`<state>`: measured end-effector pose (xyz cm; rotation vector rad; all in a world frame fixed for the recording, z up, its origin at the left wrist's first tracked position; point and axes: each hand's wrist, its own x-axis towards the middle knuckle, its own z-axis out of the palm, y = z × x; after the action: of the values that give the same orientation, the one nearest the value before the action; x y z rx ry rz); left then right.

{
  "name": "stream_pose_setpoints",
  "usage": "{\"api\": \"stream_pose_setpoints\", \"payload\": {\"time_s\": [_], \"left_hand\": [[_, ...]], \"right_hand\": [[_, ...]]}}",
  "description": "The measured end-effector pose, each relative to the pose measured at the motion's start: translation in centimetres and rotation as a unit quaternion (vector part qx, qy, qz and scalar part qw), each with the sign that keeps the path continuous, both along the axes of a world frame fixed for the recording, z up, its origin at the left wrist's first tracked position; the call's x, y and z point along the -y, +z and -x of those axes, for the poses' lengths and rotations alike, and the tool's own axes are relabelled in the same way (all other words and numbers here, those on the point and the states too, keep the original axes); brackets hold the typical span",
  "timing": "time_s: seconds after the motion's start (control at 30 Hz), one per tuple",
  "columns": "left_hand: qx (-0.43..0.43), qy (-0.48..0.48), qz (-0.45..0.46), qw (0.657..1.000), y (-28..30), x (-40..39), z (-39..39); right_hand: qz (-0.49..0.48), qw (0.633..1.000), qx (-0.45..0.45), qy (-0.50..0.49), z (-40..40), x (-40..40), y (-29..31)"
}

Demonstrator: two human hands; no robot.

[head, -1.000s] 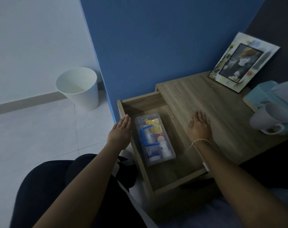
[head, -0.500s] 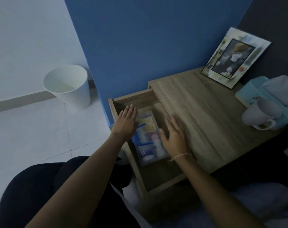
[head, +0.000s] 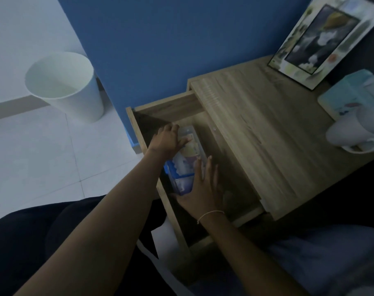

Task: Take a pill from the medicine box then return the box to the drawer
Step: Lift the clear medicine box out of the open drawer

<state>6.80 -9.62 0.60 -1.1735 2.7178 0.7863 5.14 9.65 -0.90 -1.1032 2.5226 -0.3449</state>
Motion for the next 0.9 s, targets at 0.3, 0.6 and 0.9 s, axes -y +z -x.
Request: {"api": "stream_pose_setpoints", "payload": {"time_s": [0.3, 0.6, 0.9], "left_hand": [[-0.054, 0.075, -0.135, 0.987, 0.3, 1.1, 0.0], [-0.072, 0.079, -0.040, 0.993, 7.3, 1.0, -0.1], [-0.129, 0.097, 0.034, 0.986, 17.3, 3.6, 1.7]], "right_hand": [[0.011, 1.000, 0.023, -0.001, 0.5, 0.3, 0.5], [0.051, 0.998, -0.003, 0.042, 2.2, 0.7, 7.1], [0.112, 0.991, -0.019, 0.072, 6.7, 2.4, 15.1]]}}
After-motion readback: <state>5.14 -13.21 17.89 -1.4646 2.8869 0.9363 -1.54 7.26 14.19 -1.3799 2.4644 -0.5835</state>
